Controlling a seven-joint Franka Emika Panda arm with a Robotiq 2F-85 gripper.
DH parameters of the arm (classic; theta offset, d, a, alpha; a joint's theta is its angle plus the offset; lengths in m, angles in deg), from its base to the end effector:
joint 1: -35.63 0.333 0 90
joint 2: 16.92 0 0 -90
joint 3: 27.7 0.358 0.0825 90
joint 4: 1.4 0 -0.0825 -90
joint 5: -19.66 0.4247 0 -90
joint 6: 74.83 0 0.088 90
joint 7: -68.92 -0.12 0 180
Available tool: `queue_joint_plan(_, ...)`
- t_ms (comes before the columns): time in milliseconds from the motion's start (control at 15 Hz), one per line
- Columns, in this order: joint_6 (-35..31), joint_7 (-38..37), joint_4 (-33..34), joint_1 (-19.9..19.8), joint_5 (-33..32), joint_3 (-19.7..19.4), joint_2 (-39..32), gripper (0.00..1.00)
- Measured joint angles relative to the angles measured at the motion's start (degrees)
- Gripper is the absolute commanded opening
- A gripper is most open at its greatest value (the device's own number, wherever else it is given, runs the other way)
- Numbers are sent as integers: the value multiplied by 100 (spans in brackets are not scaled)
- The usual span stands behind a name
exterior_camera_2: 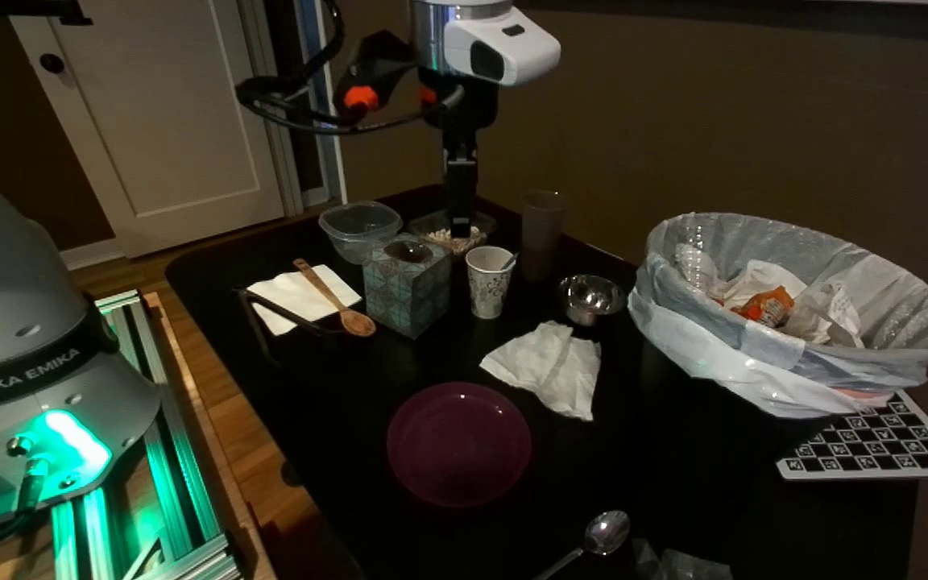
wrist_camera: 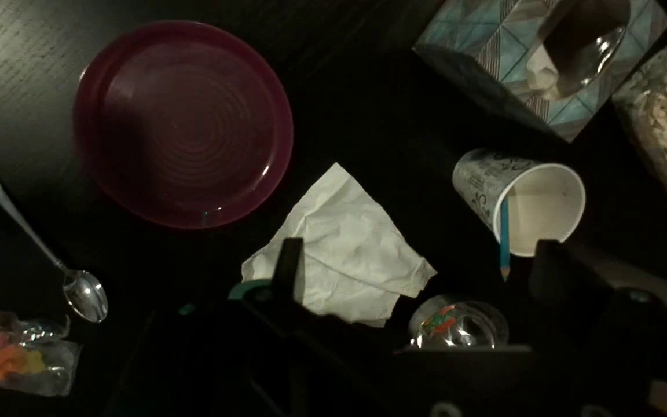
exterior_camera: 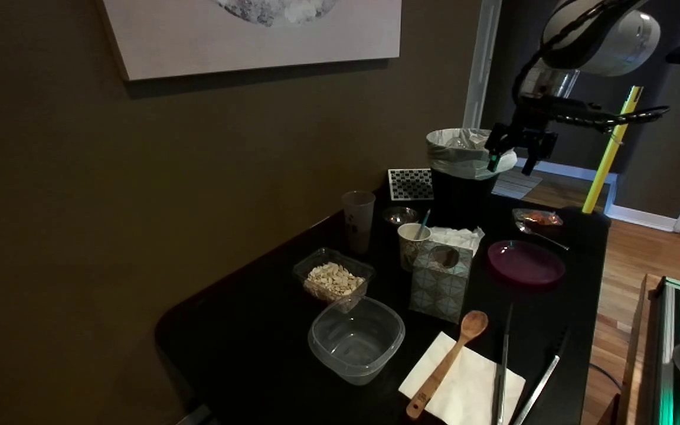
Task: Pick up the blue pencil from the white paper cup and put it on the table
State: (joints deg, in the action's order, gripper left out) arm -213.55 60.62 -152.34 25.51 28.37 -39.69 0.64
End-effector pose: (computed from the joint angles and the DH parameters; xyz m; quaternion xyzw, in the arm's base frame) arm 0.4048 -0.1593 0.3536 -0.9460 0.3104 -0.0510 0.0784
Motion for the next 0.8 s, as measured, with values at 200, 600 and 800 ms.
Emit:
queue_joint_plan(200, -409, -27, 281, 23, 712, -55, -707, 100)
queue_joint_plan(600, -519, 210, 1153, 164, 2165, 89, -2109, 100)
queue_joint_plan(800, -503, 245, 1611, 155, 2603, 254, -2742, 100)
